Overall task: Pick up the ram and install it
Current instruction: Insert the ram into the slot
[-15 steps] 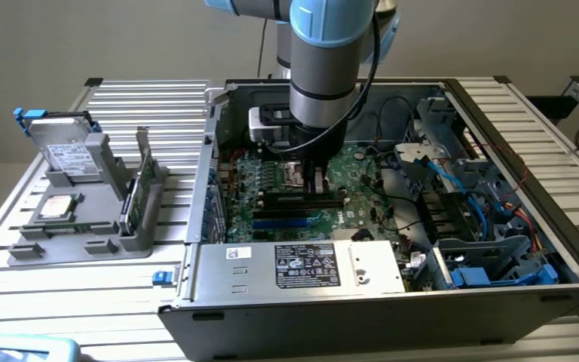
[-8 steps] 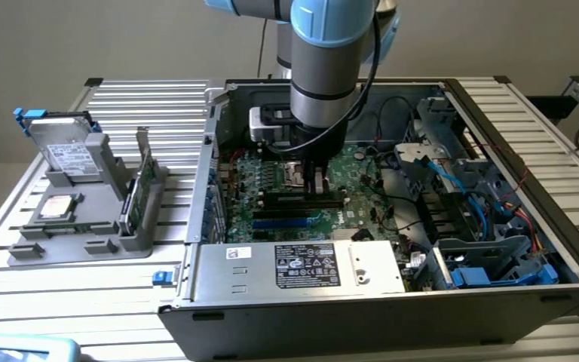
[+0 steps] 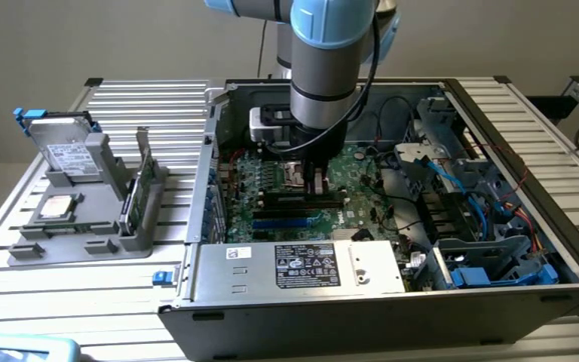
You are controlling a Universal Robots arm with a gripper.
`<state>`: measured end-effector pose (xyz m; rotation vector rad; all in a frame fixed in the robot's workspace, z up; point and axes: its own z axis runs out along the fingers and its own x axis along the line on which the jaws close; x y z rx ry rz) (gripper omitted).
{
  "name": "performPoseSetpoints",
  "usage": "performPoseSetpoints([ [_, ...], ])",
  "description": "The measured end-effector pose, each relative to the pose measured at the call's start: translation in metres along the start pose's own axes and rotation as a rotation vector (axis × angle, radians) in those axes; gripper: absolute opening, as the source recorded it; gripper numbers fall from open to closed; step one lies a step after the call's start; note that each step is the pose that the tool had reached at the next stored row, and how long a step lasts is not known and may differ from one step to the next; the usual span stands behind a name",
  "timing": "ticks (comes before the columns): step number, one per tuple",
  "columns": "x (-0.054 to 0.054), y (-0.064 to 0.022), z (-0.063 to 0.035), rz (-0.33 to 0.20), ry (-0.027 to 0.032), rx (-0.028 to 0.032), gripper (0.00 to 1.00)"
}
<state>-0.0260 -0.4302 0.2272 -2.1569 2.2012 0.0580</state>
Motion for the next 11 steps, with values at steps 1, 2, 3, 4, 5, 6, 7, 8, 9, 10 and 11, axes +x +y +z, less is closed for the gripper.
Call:
performPoseSetpoints([
  [1,-0.0003,0.0,0.0001,0.001,-0.0001,0.0001,0.13],
  [2,-0.0006,0.0001,0.0002,0.003,-0.0001,0.0002,0.13],
  [3,-0.0008,0.0001,0.0002,0.005,-0.0001,0.0004,0.13],
  [4,-0.0009,0.0002,0.0003,0.006,-0.0001,0.0005,0.13],
  [5,-0.001,0.0004,0.0004,0.008,0.0,0.0006,0.13],
  [6,-0.0011,0.0007,0.0005,0.01,0.0002,0.0006,0.13],
  [7,-0.0011,0.0011,0.0007,0.011,0.0003,0.0007,0.13],
  [8,-0.0011,0.0016,0.0009,0.012,0.0003,0.0008,0.13],
  [9,-0.0011,0.002,0.001,0.013,0.0004,0.0011,0.13],
  [10,-0.0011,0.0022,0.0011,0.015,0.0005,0.0012,0.13],
  [11,-0.0013,0.0022,0.0013,0.016,0.0004,0.0011,0.13],
])
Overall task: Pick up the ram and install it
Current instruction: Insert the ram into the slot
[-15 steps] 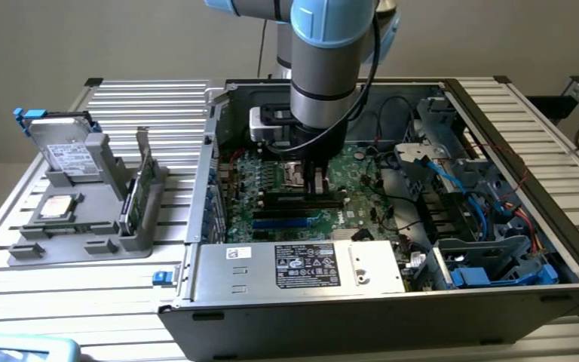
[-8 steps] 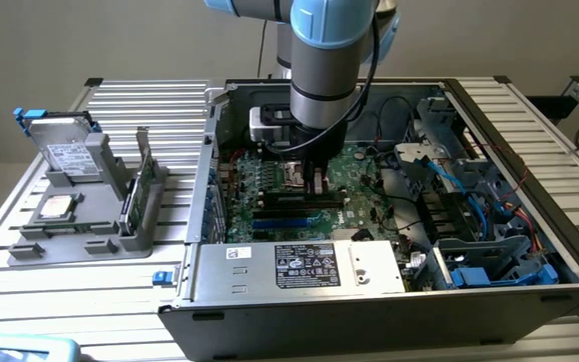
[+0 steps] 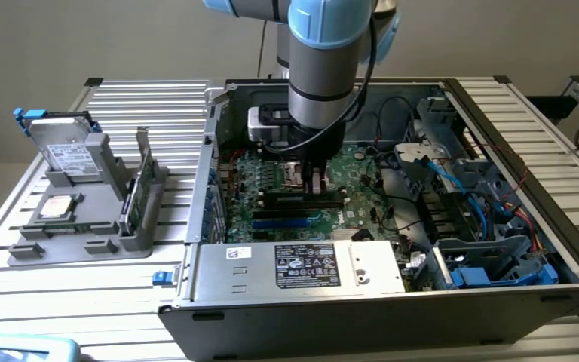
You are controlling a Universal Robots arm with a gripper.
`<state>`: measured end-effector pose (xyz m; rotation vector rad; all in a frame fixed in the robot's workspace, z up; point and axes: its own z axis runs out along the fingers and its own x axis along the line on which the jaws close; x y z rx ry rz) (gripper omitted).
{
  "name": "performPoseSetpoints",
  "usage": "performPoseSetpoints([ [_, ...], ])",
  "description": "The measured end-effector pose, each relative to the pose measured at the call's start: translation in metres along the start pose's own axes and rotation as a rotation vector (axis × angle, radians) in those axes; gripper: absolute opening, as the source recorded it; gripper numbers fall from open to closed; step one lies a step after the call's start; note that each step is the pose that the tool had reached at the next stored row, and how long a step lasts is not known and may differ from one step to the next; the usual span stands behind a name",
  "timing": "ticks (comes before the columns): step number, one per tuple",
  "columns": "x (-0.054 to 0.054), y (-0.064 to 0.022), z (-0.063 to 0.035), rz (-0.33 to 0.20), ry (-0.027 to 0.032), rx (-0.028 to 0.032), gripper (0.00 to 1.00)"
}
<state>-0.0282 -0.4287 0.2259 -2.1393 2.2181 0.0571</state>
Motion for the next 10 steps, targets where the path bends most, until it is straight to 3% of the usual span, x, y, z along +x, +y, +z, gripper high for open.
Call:
performPoseSetpoints([
  [10,-0.0006,0.0001,0.0018,0.007,0.0,0.0004,0.13],
])
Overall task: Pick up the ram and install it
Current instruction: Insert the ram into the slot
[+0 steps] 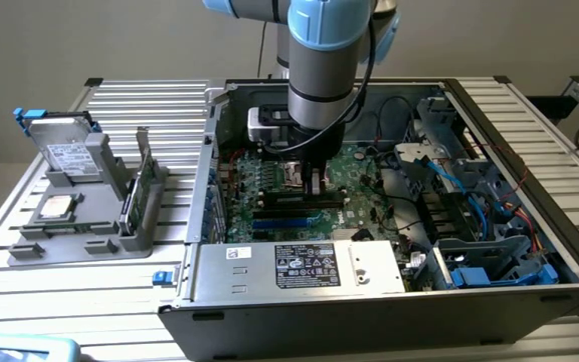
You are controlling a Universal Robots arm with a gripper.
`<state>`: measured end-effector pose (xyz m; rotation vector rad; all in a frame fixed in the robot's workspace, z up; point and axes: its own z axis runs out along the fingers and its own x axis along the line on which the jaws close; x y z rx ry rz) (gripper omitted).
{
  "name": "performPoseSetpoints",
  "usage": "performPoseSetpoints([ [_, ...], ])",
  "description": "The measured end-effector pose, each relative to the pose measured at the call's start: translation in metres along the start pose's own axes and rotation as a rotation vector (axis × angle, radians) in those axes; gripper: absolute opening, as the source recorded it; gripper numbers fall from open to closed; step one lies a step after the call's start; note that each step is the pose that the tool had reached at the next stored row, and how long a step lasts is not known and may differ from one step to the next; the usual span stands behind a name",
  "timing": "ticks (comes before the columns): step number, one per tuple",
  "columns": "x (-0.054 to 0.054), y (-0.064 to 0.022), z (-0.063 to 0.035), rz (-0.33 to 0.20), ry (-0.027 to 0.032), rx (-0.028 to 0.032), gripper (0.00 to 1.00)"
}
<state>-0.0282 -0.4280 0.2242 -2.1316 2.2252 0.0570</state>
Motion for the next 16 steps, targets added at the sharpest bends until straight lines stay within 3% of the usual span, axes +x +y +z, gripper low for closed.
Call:
performPoseSetpoints([
  [8,-0.0009,0.0015,0.0004,0.002,-0.0035,0.0002,0.13],
  [16,-0.0006,0.0015,0.0036,0.003,-0.0034,0.0,0.13],
])
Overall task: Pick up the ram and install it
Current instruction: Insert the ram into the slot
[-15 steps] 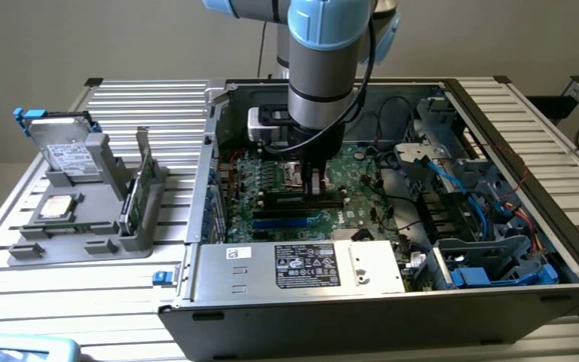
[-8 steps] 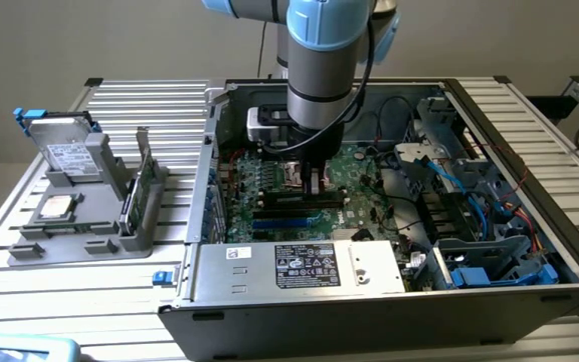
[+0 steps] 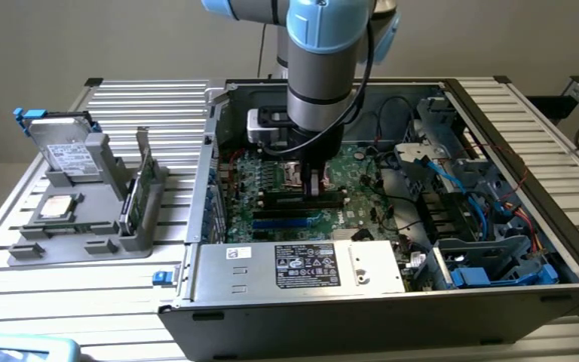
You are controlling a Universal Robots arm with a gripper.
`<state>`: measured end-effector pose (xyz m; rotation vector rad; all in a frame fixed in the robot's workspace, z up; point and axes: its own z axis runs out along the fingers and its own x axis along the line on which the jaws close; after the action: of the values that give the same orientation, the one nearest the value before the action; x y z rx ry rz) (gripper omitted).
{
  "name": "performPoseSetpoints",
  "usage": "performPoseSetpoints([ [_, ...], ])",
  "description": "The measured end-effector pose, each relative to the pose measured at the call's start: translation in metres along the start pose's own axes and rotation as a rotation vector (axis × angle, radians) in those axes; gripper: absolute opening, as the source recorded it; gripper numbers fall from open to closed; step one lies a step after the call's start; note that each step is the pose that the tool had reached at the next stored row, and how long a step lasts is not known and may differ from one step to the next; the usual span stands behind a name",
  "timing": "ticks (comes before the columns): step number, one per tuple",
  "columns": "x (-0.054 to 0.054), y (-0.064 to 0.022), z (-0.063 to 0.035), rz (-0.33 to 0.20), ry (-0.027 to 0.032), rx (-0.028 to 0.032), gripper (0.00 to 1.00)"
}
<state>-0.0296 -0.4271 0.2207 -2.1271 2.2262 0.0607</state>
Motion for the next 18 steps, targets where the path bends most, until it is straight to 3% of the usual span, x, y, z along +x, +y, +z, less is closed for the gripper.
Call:
performPoseSetpoints([
  [18,-0.0001,0.0,0.0012,0.0,0.0001,-0.0006,0.15],
])
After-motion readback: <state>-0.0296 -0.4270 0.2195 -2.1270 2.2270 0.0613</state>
